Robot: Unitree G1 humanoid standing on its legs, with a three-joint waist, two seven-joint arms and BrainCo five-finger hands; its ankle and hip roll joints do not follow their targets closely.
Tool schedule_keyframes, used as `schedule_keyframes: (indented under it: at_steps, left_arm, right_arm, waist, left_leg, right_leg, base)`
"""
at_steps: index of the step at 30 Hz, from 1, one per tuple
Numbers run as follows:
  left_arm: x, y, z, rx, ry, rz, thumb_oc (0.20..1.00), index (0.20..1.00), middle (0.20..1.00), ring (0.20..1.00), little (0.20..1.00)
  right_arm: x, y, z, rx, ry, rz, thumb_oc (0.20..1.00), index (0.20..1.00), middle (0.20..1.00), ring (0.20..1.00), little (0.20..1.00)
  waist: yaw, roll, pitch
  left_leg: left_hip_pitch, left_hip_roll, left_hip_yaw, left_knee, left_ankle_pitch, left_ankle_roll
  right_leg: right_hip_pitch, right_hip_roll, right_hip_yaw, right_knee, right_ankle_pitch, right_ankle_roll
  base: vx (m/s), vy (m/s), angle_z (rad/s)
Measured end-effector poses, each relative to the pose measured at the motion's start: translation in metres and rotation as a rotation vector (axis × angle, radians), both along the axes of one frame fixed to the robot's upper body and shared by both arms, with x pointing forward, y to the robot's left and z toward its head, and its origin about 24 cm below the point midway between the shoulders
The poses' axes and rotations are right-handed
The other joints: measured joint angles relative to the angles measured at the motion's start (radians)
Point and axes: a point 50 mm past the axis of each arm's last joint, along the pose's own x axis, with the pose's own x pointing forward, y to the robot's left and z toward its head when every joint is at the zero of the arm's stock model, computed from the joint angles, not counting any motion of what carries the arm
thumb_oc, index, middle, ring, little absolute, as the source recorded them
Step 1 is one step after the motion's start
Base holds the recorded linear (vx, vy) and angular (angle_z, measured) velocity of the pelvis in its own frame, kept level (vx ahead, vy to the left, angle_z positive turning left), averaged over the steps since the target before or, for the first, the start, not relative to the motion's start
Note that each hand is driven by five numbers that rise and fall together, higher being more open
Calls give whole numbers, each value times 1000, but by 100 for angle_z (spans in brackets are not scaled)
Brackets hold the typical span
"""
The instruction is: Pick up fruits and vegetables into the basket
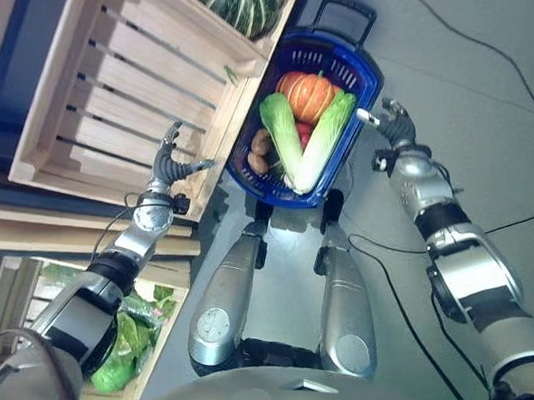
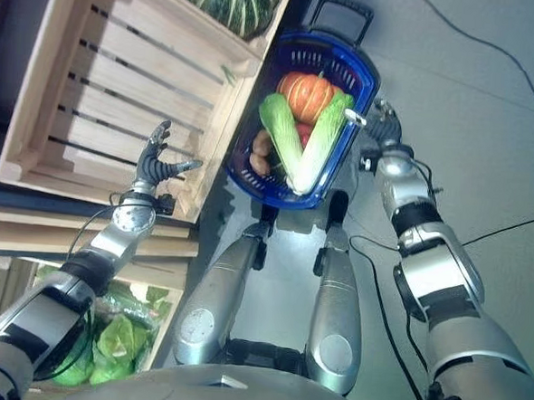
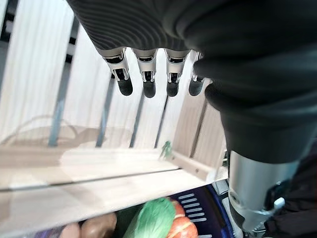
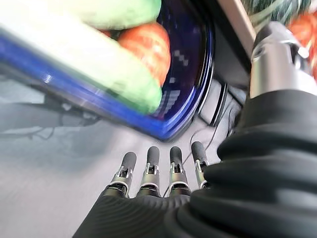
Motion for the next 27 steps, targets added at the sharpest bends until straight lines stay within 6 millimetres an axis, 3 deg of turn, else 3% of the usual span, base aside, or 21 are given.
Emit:
schedule_keyframes:
  at_steps: [4,7,10,14,17,23,27]
  left_arm:
    - [-9,10,-11,11,65,0,1000,1000,1000,1000,1000]
    - [-26,20,-33,28,162,-1,1000,1000,1000,1000,1000]
    - [-63,30,-77,9,342,52,1000,1000,1000,1000,1000]
    - [-116,33,-129,13,613,65,1000,1000,1000,1000,1000]
    - [-146,34,-152,4,795,32,1000,1000,1000,1000,1000]
    - [-200,34,-181,-65,1076,23,1000,1000,1000,1000,1000]
    - [-212,28,-188,-102,1152,13,1000,1000,1000,1000,1000]
  right_arm:
    - [-12,-10,-13,24,-2,-19,1000,1000,1000,1000,1000]
    - [-33,-19,-40,54,42,-48,1000,1000,1000,1000,1000]
    - [-73,-37,-91,107,186,-123,1000,1000,1000,1000,1000]
    - [-140,-58,-153,121,418,-204,1000,1000,1000,1000,1000]
    - [-188,-58,-188,140,590,-239,1000,1000,1000,1000,1000]
    - [-264,-38,-231,216,899,-259,1000,1000,1000,1000,1000]
    - [-297,-35,-242,222,1049,-260,1000,1000,1000,1000,1000]
  waist:
    - [-14,-2,-5]
    - [-30,-5,-30]
    - [-38,-8,-181]
    - [-52,-20,-296]
    - [-64,-34,-366]
    - [-85,-57,-457]
    - [-91,-59,-482]
  left_leg:
    - [87,12,9,-63,5,-1]
    - [193,25,9,-139,14,-6]
    - [224,33,13,-214,24,-6]
    - [337,50,23,-280,20,-7]
    - [376,54,41,-281,4,-5]
    - [423,59,83,-285,-20,-8]
    - [440,65,104,-286,-21,-7]
  right_leg:
    - [71,5,-8,-41,3,-5]
    - [167,16,-24,-96,8,-11]
    - [189,26,-27,-153,10,-13]
    - [265,37,-50,-162,-18,-14]
    - [297,39,-47,-162,-33,-3]
    - [324,34,-50,-167,-40,-6]
    - [331,35,-58,-167,-40,-6]
  base:
    - [86,-44,-10]
    - [110,-45,-2]
    - [126,-29,-7]
    - [130,-29,-14]
    - [112,-20,-12]
    - [65,-10,-22]
    - [17,6,-17]
